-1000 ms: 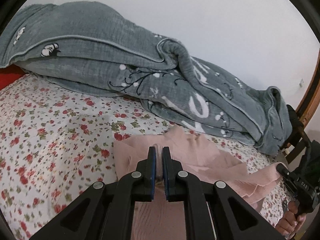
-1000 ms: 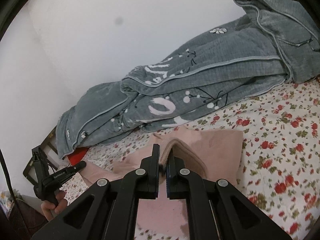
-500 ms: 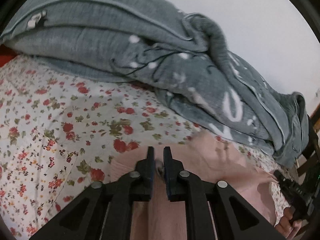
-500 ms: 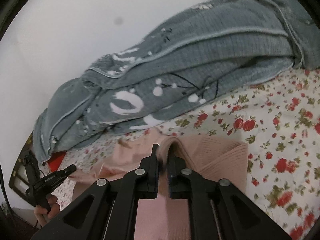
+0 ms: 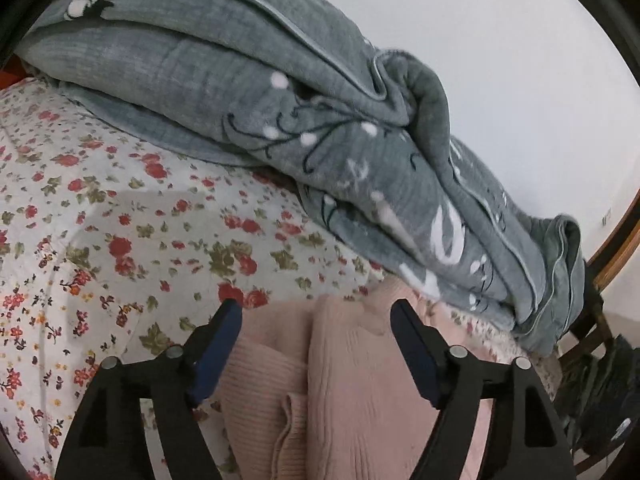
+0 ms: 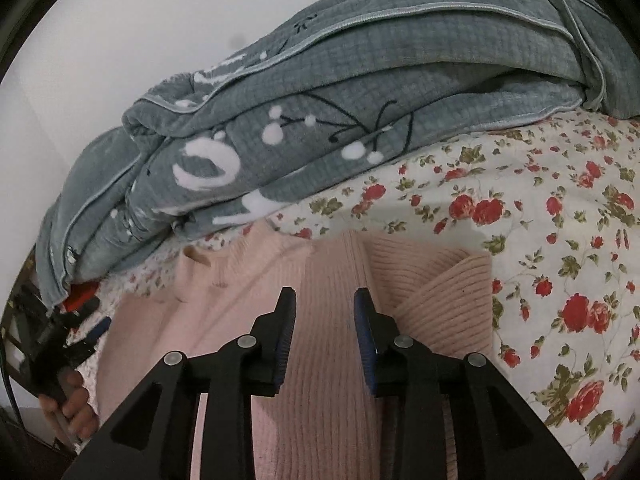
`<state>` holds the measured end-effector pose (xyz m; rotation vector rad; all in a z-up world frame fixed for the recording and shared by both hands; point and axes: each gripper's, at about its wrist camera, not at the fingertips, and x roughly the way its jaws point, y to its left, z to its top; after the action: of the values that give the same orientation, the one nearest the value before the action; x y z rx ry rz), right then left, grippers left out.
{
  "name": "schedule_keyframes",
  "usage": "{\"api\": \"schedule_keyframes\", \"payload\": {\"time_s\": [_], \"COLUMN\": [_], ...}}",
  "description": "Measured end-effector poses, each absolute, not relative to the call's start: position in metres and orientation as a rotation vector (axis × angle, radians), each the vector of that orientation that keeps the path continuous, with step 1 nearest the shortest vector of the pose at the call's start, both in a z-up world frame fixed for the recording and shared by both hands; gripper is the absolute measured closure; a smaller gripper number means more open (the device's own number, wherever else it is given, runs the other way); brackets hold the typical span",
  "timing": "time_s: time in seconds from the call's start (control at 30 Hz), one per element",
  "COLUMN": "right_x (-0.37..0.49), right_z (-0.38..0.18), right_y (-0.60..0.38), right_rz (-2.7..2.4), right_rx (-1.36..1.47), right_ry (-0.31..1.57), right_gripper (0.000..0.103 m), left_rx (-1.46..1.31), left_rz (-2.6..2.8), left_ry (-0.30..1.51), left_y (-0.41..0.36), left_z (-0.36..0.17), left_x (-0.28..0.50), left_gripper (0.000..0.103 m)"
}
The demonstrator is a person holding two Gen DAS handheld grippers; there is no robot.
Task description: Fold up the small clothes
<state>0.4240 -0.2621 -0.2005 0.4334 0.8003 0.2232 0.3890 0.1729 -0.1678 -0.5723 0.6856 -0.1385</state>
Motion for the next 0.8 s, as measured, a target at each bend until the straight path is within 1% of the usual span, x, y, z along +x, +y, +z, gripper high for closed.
{"api": "schedule_keyframes", "payload": {"time_s": [0.07,0.2,0.3,0.37,0.4,0.43,0.47,0.53,0.7,0.77,0.8], "right_x": [0.424,0.425,0.427,0.428,0.428,0.428,0.43,0.432,0.425,0.423,0.423], "right_z": [-0.201,-0.202,-0.203,-0.204,-0.204,-0.205,-0.206,-0.209,-0.203,-0.201,-0.201], "right_y": [-0.261,-0.254,-0.252,-0.253,-0.253,-0.254,-0.254,-0.254,-0.258,-0.259,-0.259], "right_rz": [0.217,0.197,0.191,0.184,0.183,0.182,0.185,0.184,0.19,0.186,0.186], "right_rx": [0.426,0.371,0.358,0.359,0.361,0.362,0.364,0.371,0.387,0.386,0.389], "right_ry": [0.797,0.811,0.818,0.82,0.82,0.823,0.83,0.844,0.787,0.774,0.771], "right_gripper": [0.073,0.073,0.073,0.077,0.08,0.089,0.094,0.095,0.095,0.09,0.09], "left_rx": [-0.56,-0.436,-0.302,-0.23,-0.194,-0.18,-0.181,-0.208,-0.268,-0.281,-0.287], "left_rz": [-0.148,-0.134,-0.133,-0.121,-0.108,-0.093,-0.086,-0.097,-0.087,-0.076,-0.072], "left_ry": [0.694,0.725,0.739,0.759,0.777,0.79,0.802,0.8,0.729,0.72,0.713], "left_y": [0.171,0.149,0.125,0.112,0.106,0.105,0.105,0.109,0.121,0.123,0.124], "left_z": [-0.17,-0.174,-0.176,-0.181,-0.185,-0.189,-0.192,-0.194,-0.187,-0.186,-0.186], "left_x": [0.391,0.395,0.397,0.4,0.402,0.404,0.405,0.406,0.399,0.399,0.399], "left_gripper": [0.027,0.03,0.039,0.053,0.069,0.086,0.092,0.095,0.095,0.095,0.095]}}
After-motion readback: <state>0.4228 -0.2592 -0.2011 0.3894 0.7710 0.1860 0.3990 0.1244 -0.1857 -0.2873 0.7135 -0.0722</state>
